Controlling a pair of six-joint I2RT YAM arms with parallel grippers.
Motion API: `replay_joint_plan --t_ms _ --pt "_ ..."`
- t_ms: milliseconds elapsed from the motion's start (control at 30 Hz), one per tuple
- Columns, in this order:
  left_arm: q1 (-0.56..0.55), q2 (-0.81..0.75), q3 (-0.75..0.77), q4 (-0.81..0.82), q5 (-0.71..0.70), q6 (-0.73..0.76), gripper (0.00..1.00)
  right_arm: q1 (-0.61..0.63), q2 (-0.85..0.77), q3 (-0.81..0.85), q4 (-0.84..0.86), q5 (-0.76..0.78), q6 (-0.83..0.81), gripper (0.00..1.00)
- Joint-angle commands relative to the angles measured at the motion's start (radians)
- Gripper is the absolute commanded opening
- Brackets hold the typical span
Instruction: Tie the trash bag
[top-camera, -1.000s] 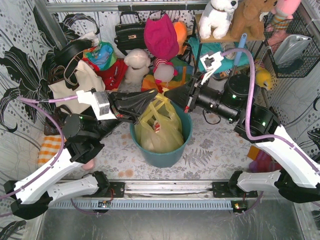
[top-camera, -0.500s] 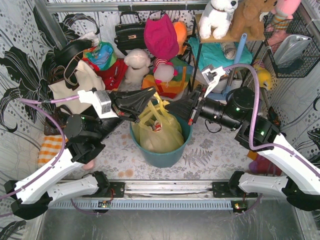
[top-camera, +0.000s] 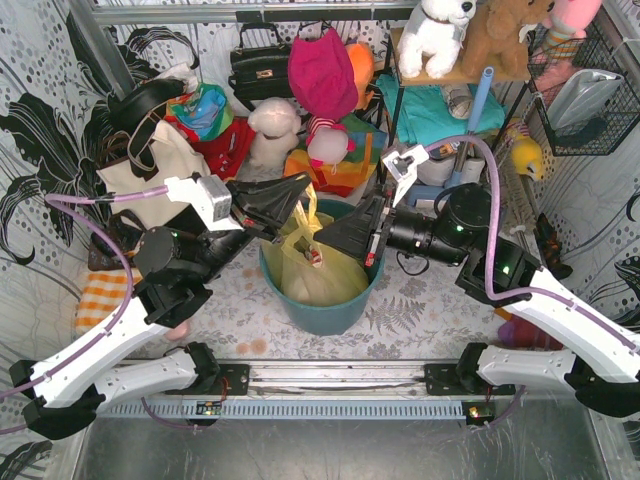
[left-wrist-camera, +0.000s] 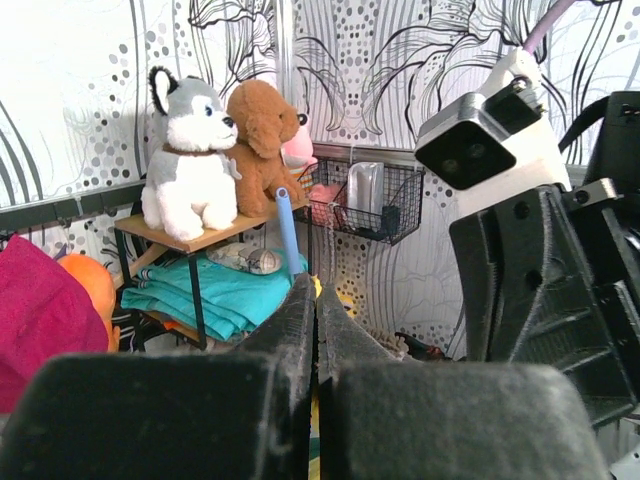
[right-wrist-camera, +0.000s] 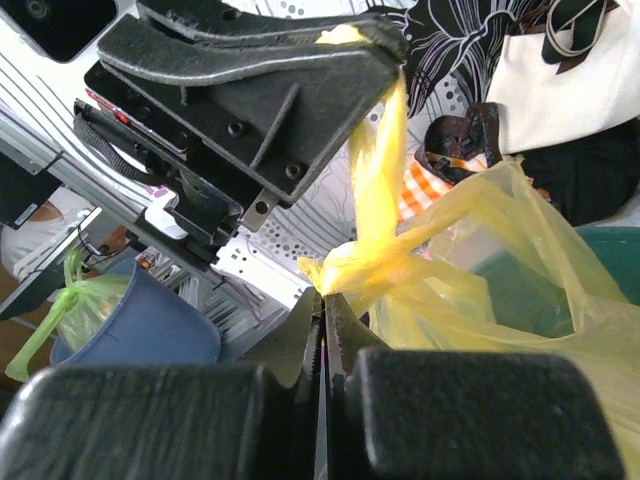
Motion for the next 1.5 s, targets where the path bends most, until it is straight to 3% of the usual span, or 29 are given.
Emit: replay_joint_plan --t_ms 0,267,700,967,1167,1467 --pt "0.004 -0.008 -0.009 0.01 -0.05 0.009 0.03 0.029 -0.004 -0.008 0.026 0.039 0.023 0.0" --pt "0.004 0.007 -0.003 0.003 -0.066 0.011 0.03 0.108 0.003 -0.041 0.006 0.179 0.051 0.0" --pt "0.004 0.011 0.005 -0.012 -0.043 0.002 0.03 0.377 0.077 -0.006 0.022 0.733 -0.012 0.0" --pt "0.004 0.016 0.01 -0.025 -0.027 -0.004 0.03 0.478 0.152 0.041 0.002 1.054 -0.051 0.0" --pt "0.003 0.016 0.021 -0.04 -0.017 -0.006 0.03 0.505 0.213 0.088 -0.043 1.171 -0.067 0.0" --pt "0.004 0.014 0.027 -0.056 0.001 -0.016 0.04 0.509 0.263 0.128 -0.166 1.227 -0.027 0.0"
